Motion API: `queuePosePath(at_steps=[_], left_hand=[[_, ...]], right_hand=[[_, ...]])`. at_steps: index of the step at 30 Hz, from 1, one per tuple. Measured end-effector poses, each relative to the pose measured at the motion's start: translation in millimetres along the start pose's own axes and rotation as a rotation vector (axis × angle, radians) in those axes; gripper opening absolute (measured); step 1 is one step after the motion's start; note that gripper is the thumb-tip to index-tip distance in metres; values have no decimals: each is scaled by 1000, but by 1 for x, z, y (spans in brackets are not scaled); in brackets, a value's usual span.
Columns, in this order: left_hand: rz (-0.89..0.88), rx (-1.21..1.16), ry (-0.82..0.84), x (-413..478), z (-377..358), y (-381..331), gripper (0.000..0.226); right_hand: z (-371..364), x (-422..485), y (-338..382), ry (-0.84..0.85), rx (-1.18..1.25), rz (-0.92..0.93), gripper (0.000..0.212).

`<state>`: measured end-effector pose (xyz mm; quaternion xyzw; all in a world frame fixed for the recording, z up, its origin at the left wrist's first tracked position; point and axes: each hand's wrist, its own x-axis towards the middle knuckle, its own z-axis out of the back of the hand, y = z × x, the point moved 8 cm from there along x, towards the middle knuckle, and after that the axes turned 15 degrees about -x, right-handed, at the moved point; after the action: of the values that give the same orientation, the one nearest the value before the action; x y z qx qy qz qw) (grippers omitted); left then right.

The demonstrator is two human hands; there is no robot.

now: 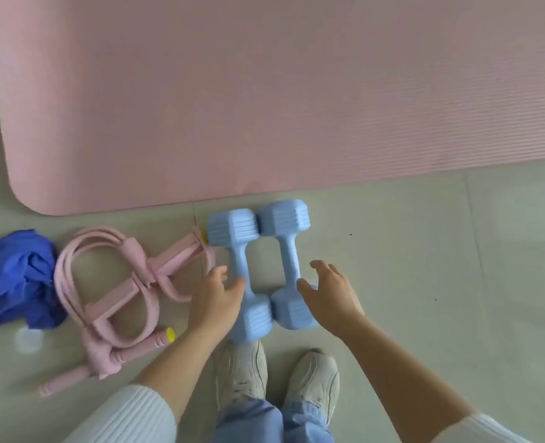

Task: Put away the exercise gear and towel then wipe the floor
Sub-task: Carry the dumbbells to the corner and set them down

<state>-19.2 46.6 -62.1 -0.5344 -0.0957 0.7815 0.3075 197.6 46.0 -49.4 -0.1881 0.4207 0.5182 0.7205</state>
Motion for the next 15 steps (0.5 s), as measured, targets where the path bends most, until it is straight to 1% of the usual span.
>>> queuePosePath(at_steps=[2,4,6,9,11,13,15], left_hand=[[7,-9,20,23,-13,5,16],[102,-54,42,38,-22,11,15],[185,-169,60,48,-32,20,16],[260,-268,68,54,-40,28,22],[298,-346,82,49,-41,27,19],[303,-352,95,36,-37,18,13],[293,-341,112,14,-28,3,14]], right_hand=[[-14,26,5,2,72,-6,42],[-28,44,10,55,147,-35,27],[-43,63,12,102,278,-87,14],[-54,76,14,177,447,-138,16],[-53,73,12,212,516,-159,17],[-43,61,6,214,535,-172,18],[-28,39,-1,227,542,-188,18]])
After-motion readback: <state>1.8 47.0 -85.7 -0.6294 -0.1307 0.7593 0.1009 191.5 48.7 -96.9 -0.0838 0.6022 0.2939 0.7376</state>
